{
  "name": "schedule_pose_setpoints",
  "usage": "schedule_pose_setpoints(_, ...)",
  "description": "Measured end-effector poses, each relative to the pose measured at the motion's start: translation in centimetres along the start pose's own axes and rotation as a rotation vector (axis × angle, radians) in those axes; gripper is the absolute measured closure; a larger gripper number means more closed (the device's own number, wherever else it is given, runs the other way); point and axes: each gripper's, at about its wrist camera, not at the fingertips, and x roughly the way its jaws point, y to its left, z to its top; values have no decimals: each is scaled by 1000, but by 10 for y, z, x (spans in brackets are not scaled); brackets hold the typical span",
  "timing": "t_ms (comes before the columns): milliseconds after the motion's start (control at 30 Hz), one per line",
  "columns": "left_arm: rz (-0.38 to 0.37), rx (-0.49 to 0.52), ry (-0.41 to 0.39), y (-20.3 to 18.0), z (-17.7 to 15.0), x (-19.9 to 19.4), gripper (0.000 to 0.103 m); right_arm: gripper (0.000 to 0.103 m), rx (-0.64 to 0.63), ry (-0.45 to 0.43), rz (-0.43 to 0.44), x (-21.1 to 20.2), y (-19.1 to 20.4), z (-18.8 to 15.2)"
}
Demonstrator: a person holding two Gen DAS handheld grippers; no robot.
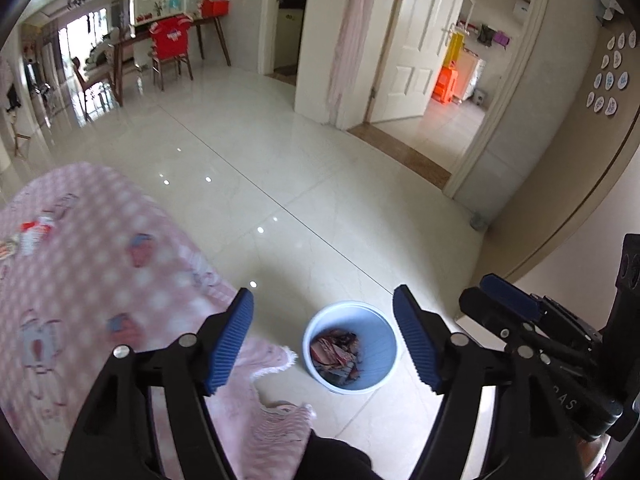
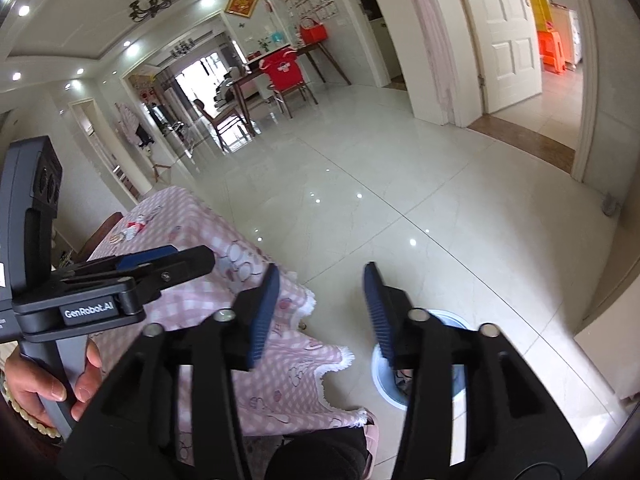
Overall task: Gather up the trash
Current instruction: 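Move both open tools back over the table toward the last wrappers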
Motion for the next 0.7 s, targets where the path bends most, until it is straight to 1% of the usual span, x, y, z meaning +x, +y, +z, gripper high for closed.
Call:
schedule_pose_setpoints(67,28,-10,-22,16,0,-16,28,58,-30,5,21,2,18,2)
schedule_pose_setpoints(167,68,-44,-58,52,-2,-43,27,57,-87,8,59,8,53,6)
schedule_pose_setpoints(233,85,-65,-67,71,-3,-54,25,56,-129,14,85,14,77,9)
schedule_pose_setpoints(300,121,-94,-79,98,-6,-66,25,56,-165,23,106,22,98,11)
schedule_pose_setpoints(400,165,-132,-89,132,-10,-75,25,55,-219,51,147,40,134,16)
schedule_pose_setpoints(567,269,-180,-87,194,-16,-83,25,51,-285,115,205,83,185,27)
schedule_pose_setpoints(633,313,-168,-67,220,-17,-83,25,50,-299,140,219,103,202,31)
schedule_pose_setpoints(700,345,-154,-58,238,-20,-80,25,49,-313,166,231,123,219,30)
